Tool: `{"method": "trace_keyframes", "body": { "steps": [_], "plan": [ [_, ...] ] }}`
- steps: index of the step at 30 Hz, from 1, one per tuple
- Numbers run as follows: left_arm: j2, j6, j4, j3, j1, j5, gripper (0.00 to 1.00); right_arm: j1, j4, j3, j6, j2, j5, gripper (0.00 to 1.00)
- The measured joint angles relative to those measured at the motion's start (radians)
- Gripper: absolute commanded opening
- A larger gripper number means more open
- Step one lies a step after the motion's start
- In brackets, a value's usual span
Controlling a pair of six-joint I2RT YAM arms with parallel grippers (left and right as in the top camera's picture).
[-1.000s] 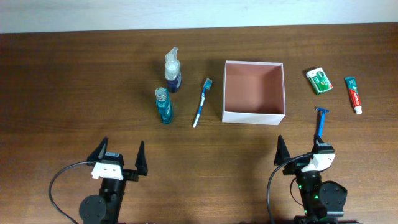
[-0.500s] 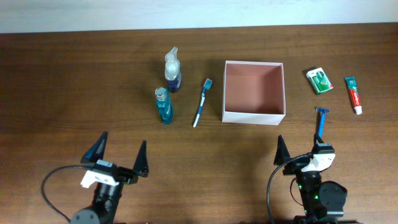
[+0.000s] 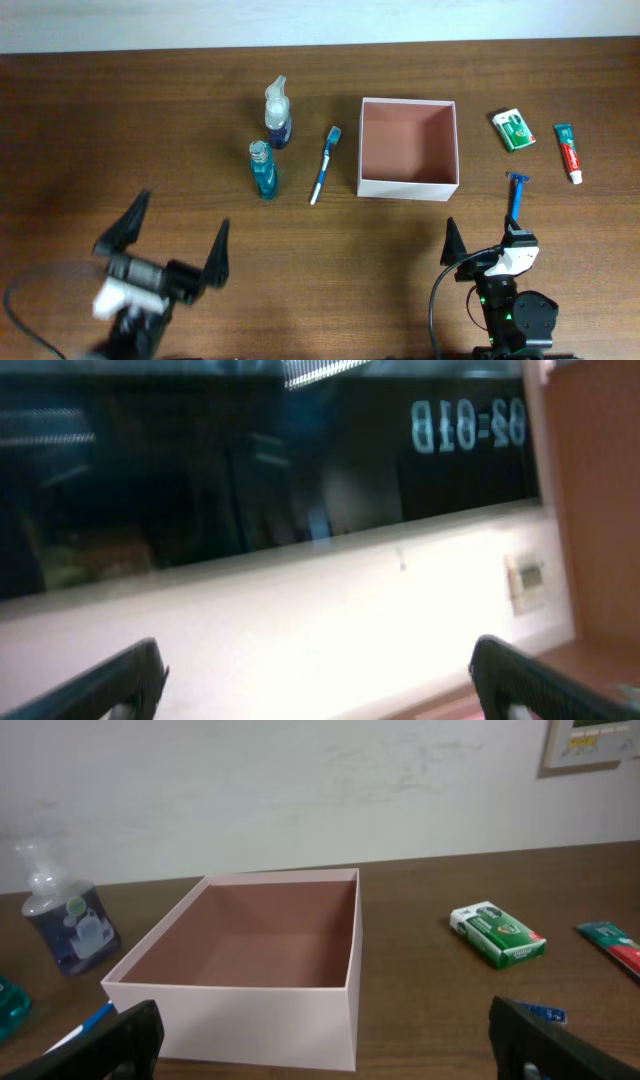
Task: Pack container
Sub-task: 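Raise the left arm and move the left gripper over the Listerine bottle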
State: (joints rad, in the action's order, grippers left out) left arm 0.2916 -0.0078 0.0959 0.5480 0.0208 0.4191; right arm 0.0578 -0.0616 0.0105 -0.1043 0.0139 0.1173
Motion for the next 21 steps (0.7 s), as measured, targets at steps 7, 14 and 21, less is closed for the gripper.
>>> {"method": "trace_keyframes", "body": {
  "steps": [7,14,21],
  "plan": [
    [0.547,0.066,-0.624,0.592,0.000,0.150,0.99,-0.001,-0.001,0.000,0.000,0.000,0.000,0.99],
    [0.993,0.113,-1.086,1.115,0.001,0.168,0.99,-0.001,0.000,0.000,0.000,0.000,-0.001,0.99],
    [1.187,0.112,-1.119,1.237,-0.010,0.247,0.99,-0.001,0.000,0.000,-0.001,-0.001,0.000,0.99]
  ]
}}
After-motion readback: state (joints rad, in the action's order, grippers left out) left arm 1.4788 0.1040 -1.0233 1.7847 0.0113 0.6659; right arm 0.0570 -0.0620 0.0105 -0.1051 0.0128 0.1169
